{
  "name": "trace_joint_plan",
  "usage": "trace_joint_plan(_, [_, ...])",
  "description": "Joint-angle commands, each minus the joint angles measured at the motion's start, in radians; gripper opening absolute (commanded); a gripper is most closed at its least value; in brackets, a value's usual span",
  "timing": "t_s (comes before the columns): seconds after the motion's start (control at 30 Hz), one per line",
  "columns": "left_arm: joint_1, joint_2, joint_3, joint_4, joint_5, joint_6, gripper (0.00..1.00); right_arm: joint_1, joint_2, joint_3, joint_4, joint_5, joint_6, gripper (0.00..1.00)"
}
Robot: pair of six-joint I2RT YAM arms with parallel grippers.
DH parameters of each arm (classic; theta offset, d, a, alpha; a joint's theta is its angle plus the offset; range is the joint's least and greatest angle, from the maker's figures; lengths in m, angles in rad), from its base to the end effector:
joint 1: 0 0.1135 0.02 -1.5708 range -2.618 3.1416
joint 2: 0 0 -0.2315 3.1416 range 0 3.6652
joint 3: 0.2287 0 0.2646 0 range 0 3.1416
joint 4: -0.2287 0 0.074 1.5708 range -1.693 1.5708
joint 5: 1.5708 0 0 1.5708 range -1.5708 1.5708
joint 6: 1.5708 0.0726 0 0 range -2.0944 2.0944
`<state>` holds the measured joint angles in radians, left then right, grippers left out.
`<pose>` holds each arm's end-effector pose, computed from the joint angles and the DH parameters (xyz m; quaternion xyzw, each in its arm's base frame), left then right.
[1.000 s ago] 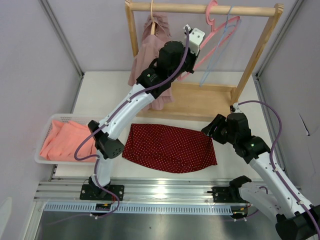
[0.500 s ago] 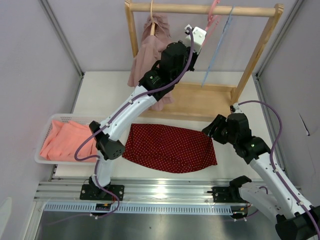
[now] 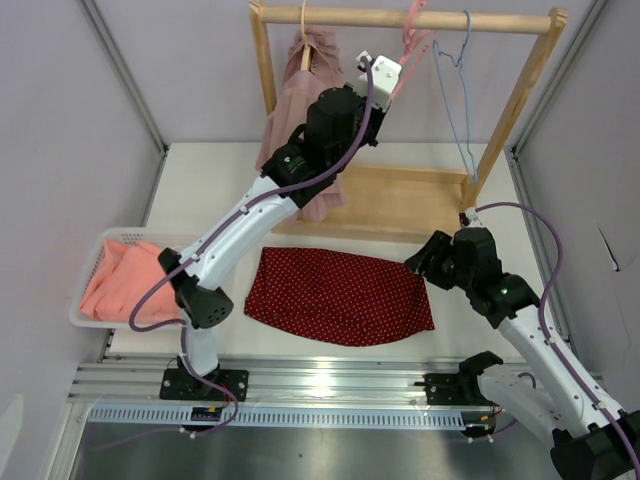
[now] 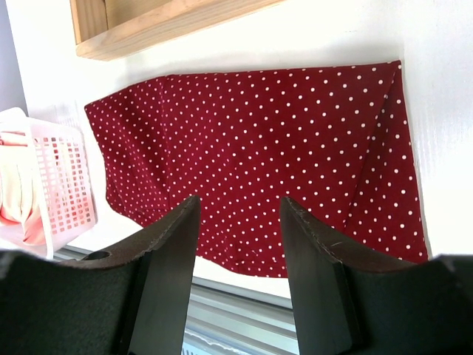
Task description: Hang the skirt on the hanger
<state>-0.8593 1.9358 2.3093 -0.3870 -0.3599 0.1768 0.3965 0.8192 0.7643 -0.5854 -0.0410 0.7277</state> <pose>0.3214 -0.3337 0.4777 0.2376 0.6707 -0.1112 0.6938 0.2203 0.0955 0.2408 0.1382 0.8828 0.2546 0.3698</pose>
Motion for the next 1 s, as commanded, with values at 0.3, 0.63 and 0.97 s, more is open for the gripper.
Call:
trace_joint_plan(0.3, [-0.001,-0.254,-0.206,0.047,0.137,0.018,0.0,-0.007,-0.018,-0.008,0.024,-0.007,-0.024,0.52])
trace_joint_plan(0.63, [-0.001,-0.645,-0.643,0.048,0.228,-0.017,0.0,-0.012,-0.009,0.018,-0.002,-0.002,-0.054,0.52])
trace_joint_plan(0.97, [0.0,-0.902,-0.927,-0.136,0.461,-0.095,0.0,-0.022,0.001,0.073,-0.043,0.02,-0.07,0.53])
